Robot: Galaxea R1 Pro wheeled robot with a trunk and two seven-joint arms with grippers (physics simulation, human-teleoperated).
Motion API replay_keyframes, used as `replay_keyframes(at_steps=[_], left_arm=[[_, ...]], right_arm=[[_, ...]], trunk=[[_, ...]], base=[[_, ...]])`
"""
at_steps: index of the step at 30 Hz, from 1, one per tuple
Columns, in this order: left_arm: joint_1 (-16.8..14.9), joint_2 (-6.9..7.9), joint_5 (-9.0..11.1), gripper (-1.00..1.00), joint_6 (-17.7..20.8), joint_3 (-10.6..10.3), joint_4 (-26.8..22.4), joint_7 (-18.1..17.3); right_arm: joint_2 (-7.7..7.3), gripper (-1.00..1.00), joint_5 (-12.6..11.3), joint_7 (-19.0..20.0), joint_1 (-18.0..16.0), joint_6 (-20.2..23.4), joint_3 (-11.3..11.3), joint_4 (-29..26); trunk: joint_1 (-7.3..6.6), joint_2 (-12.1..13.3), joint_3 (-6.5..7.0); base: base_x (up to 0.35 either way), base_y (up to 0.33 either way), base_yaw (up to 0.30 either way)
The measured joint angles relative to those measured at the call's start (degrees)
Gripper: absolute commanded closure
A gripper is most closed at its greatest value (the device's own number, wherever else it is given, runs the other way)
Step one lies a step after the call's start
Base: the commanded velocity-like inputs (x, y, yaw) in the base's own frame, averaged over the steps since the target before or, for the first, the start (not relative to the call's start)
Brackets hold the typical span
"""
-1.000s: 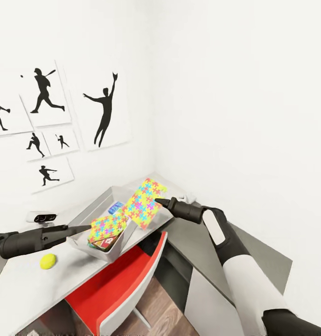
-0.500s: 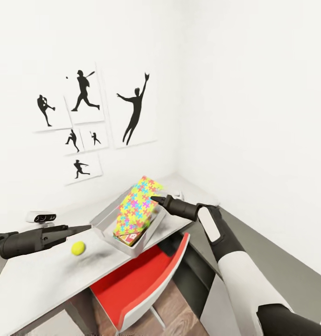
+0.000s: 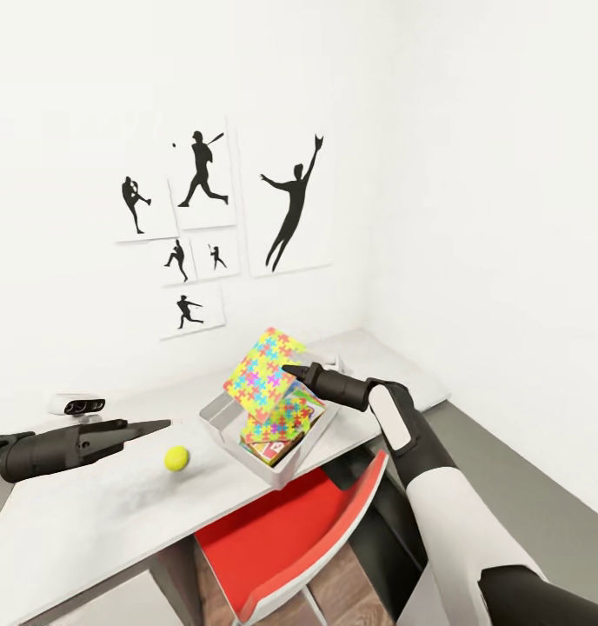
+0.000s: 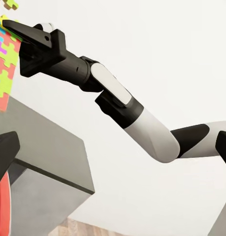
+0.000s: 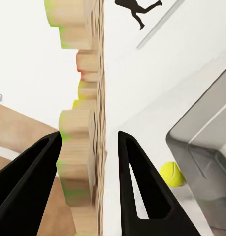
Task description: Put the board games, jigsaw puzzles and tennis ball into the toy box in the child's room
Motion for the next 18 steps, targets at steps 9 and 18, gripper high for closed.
replay_keyframes(at_steps=[9,18], left_arm=[[-0.01,-0.69,0.32,-1.0,0.07,0.4,0.79,0.0],[-0.01,-0.84,0.24,-1.0,0.0,0.86,2.58,0.0]], right_arm=[[0.39,1.0,0.29,0.89,0.1,0.42,0.14,-0.42],[-0.04,1.0,-0.19,-0.23,0.21,0.37,-0.12,-0.49]], trunk=[[0.0,0.0,-0.01],[0.0,0.0,-0.01]], base=[[0.001,0.0,0.004],[0.0,0.0,0.0]])
